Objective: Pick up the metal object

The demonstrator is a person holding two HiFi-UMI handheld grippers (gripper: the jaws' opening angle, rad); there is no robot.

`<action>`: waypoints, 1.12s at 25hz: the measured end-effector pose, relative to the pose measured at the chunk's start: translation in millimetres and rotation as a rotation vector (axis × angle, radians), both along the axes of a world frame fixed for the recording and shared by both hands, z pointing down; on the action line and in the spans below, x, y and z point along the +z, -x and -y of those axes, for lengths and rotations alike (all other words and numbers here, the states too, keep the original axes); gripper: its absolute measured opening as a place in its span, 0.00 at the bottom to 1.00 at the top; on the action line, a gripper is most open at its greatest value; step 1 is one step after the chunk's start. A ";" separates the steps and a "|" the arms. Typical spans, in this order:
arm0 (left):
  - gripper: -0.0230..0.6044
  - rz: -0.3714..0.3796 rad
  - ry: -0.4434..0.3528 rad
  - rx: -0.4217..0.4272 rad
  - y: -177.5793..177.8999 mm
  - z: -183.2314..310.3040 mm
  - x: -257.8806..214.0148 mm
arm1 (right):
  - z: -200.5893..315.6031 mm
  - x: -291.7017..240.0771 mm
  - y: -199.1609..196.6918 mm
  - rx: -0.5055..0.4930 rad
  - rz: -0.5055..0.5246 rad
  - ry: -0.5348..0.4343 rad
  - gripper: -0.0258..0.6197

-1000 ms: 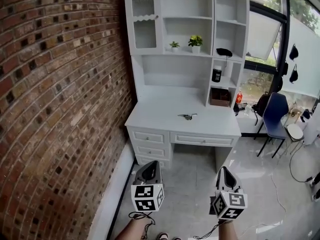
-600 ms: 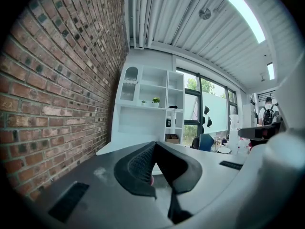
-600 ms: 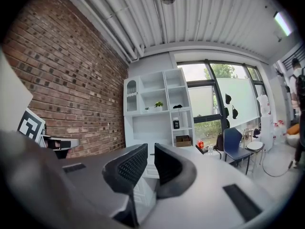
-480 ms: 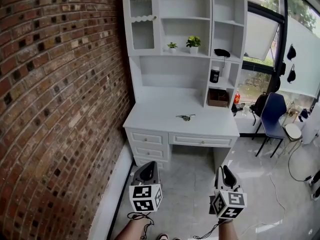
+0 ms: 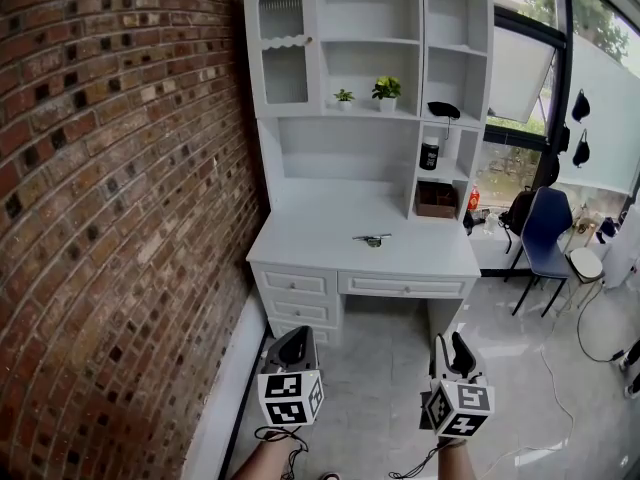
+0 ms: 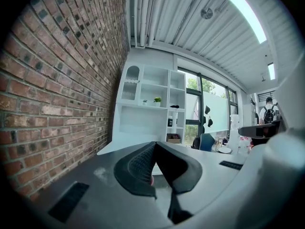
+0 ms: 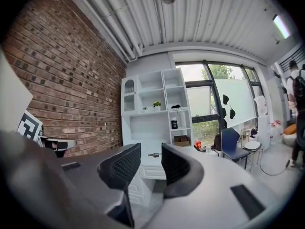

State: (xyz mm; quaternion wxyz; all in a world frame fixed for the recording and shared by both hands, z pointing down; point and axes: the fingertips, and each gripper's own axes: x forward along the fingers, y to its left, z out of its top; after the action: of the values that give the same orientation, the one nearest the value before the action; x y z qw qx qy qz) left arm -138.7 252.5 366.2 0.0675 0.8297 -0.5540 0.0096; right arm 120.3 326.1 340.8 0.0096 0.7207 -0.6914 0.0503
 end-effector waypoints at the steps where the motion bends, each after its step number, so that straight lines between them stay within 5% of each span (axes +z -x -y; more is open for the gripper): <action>1: 0.04 0.000 0.002 0.000 1.8 1.5 0.9 | 1.1 0.7 0.4 0.005 0.000 0.001 0.25; 28: 0.04 0.007 0.067 0.024 10.9 76.8 33.6 | 68.5 29.1 -0.8 0.050 0.016 0.067 0.25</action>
State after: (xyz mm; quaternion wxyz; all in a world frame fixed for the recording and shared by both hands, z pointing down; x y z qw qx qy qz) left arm -149.6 175.7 399.9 0.0933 0.8335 -0.5436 0.0319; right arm 121.1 257.6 369.9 0.0267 0.7367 -0.6710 0.0796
